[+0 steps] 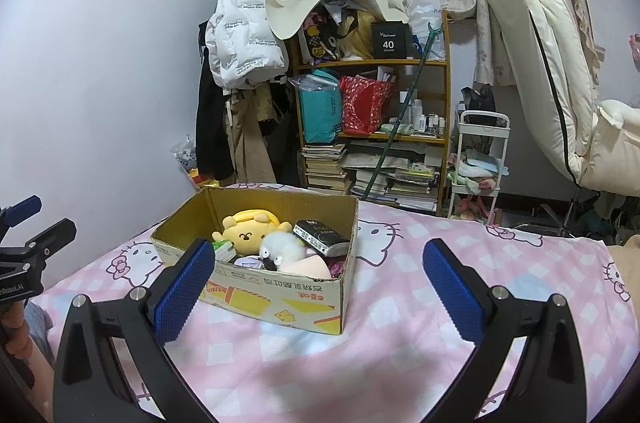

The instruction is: Organize soft objects

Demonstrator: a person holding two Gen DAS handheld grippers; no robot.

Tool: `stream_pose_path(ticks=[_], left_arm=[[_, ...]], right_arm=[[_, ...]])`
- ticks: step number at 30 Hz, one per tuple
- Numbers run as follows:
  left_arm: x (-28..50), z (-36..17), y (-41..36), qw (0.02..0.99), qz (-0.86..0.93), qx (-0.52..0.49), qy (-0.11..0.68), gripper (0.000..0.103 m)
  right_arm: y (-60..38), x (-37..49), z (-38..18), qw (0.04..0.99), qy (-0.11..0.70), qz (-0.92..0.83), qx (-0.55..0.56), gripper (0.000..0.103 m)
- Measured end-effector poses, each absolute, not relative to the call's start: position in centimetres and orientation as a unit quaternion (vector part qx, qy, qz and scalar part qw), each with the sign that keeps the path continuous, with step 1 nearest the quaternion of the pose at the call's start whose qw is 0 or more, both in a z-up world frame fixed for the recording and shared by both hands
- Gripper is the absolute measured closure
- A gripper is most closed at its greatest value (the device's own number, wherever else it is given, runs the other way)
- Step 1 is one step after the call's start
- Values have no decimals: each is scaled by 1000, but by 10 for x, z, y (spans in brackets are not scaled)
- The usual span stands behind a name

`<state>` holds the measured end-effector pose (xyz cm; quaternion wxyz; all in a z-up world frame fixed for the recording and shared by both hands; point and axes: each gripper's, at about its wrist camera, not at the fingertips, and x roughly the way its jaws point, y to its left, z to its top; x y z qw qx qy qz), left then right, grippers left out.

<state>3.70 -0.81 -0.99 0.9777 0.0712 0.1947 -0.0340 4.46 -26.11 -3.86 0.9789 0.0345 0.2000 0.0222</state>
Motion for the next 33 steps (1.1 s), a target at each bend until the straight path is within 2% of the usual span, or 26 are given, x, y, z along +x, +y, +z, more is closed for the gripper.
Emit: stream_pose_path(ticks=[33], left_arm=[[40,-9,-7,978,-24,70,195,1]], right_arm=[[-258,43,-32,979,198,13,36,0]])
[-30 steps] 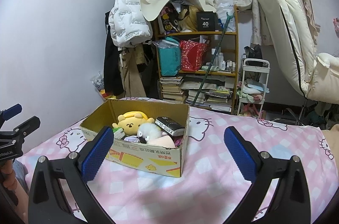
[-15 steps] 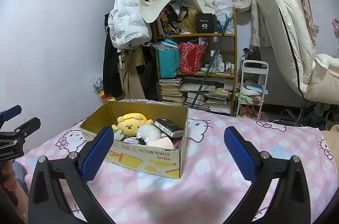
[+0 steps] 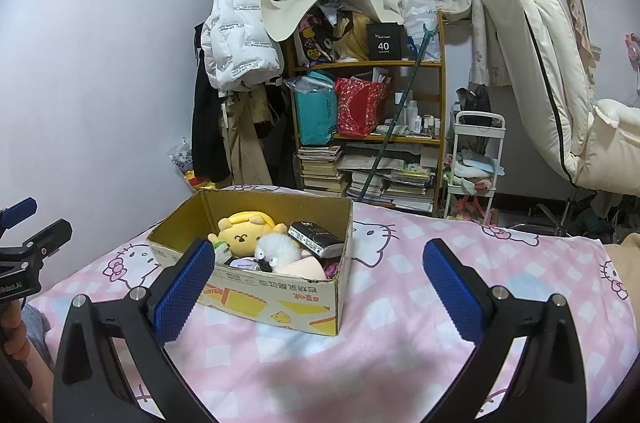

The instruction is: Organize soft objects

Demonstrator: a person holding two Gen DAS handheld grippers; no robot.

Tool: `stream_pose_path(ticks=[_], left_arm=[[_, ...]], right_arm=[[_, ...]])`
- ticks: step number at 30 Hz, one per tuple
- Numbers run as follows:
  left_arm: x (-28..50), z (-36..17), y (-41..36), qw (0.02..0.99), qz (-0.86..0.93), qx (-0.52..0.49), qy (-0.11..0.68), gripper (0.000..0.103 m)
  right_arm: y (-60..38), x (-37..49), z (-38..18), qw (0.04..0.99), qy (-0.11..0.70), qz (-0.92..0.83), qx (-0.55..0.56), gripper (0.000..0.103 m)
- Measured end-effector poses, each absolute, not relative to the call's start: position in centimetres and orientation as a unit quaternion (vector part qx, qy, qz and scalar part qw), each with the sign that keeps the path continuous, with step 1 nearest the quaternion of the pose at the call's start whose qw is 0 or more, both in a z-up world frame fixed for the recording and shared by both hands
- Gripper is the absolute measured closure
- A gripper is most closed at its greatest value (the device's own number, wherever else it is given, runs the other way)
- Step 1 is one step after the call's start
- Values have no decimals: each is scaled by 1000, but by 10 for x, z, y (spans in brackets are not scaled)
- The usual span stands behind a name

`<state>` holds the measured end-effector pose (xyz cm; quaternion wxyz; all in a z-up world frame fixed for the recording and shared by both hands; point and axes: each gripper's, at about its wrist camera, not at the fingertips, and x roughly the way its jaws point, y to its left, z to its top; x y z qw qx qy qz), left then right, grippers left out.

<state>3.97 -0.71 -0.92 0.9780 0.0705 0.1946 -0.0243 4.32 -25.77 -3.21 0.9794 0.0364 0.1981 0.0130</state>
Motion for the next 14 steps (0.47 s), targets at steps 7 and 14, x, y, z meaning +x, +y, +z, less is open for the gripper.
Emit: stream_pose_path(ticks=[7,14], left_arm=[[40,-9,-7,978,-23,71,194,1],[40,-9,-7,978,-25,70,195,1]], right_arm=[[-259,43,-32,979,198,13,36,0],[-259,43,-32,979,198,13,37,0]])
